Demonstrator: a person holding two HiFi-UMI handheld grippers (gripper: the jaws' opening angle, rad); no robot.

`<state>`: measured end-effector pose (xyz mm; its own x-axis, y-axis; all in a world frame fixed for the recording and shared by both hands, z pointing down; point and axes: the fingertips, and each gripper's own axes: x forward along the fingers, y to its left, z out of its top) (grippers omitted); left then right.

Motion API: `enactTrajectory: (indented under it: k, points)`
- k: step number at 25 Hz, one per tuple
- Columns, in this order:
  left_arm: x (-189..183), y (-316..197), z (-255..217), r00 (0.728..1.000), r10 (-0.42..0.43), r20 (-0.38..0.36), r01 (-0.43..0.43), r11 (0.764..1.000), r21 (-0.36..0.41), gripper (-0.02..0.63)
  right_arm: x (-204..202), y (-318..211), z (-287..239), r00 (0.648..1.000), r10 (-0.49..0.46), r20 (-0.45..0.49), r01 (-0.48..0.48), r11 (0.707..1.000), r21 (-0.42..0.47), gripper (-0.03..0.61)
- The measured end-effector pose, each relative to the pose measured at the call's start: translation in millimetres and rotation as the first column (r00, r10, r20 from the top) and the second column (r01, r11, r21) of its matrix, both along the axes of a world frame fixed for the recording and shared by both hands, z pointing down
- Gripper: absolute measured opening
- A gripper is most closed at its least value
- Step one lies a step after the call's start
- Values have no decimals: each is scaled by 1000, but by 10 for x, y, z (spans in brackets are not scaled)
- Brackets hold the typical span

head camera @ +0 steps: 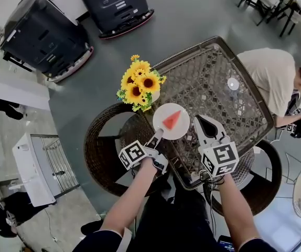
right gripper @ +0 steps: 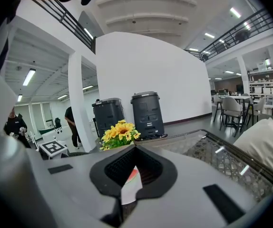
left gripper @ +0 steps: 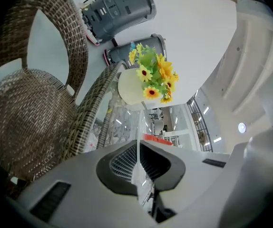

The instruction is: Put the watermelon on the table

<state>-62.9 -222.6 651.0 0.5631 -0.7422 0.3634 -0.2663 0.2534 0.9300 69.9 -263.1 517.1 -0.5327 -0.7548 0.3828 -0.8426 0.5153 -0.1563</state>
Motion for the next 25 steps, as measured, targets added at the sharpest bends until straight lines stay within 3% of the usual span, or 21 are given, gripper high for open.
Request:
enactTrajectory:
  k: [25]
  points:
    - [30,-184,427,999,-33,0,32,998,-61,14,45,-260,366,1000,-7,-12,6,998,-58,3]
